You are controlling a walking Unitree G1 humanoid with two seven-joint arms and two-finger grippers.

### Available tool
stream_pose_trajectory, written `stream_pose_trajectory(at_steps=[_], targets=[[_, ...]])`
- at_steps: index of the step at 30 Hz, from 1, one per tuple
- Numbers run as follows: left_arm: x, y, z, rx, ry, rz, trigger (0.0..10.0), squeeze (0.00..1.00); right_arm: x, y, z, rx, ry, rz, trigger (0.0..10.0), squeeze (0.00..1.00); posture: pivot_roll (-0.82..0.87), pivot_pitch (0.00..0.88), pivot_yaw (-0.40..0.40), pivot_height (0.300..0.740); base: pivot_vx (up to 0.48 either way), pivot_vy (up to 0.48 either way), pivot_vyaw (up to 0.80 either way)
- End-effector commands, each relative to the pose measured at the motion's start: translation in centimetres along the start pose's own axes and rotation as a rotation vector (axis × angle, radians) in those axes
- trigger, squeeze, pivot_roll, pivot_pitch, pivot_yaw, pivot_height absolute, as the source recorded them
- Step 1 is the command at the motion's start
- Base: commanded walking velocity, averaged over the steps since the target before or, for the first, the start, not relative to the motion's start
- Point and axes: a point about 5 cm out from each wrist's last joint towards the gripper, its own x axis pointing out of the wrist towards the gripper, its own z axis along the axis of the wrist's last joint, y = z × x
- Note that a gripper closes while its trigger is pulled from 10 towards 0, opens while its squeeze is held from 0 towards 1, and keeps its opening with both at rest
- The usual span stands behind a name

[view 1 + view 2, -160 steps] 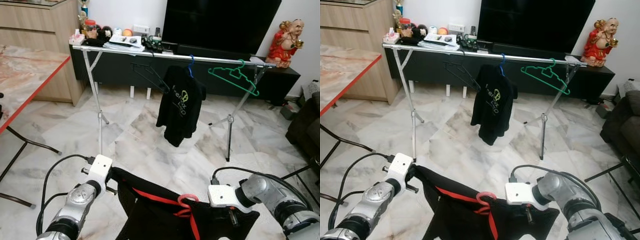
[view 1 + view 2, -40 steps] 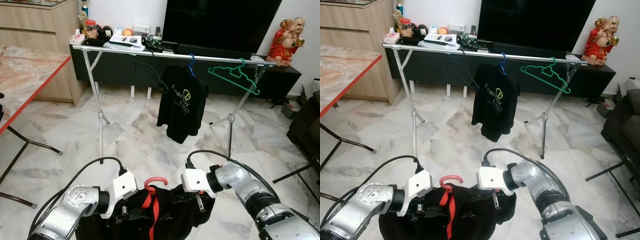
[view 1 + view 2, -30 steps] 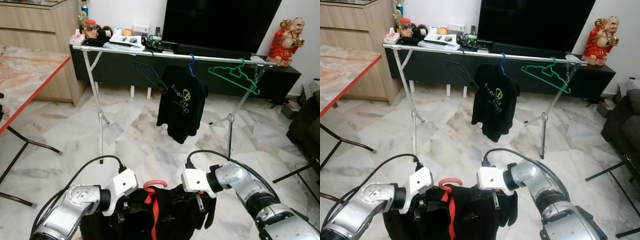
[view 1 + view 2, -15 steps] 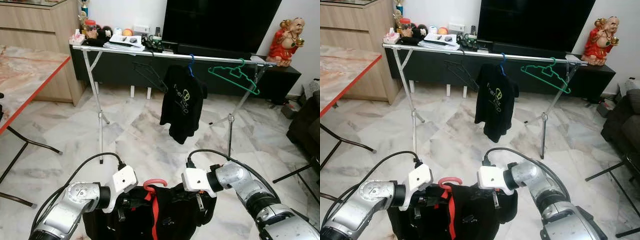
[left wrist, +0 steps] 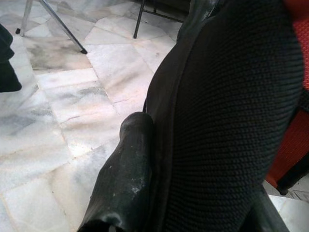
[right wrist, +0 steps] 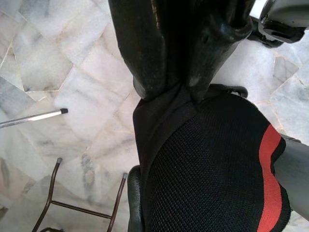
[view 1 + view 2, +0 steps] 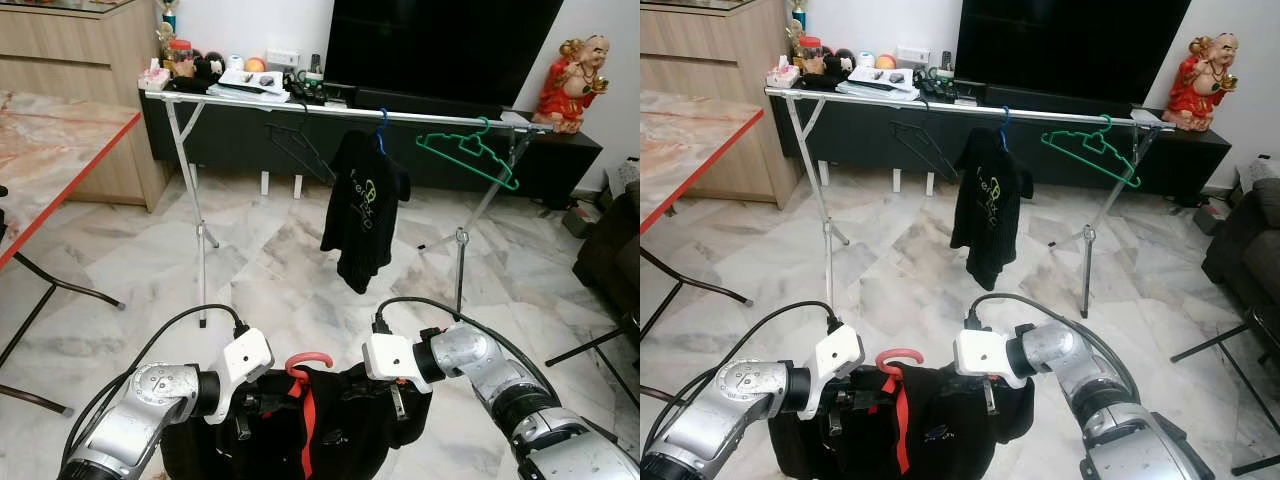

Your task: Hang hanger

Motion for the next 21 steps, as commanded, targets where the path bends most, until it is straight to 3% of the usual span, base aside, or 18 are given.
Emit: stream_pose_trajectory(at_steps=[1,14,21], targets=[[0.9,-0.8,1.2,0.021,-0.061,-0.074,0.0,0.0,-0.8,-0.8,0.0,0.035,-0.008,-0.091,10.0,1.0,0.09,0.0,-0.153,0.74,0.0,0.0,0.0],[1.0,-0.4,0.5,0.014,-0.032,-0.015,0.0,0.0,-1.0,-0.5,-0.4,0.048,0.021,-0.056,10.0,1.0,0.09,0.0,-0.152,0.74,0.0,0.0,0.0],[1.0,-0.2,-1.1,0.01,0.046,0.024,0.0,0.0,-1.0,-0.4,-0.4,0.046,0.017,-0.023,10.0,1.0,0.08,0.0,-0.148,0.74,0.0,0.0,0.0]])
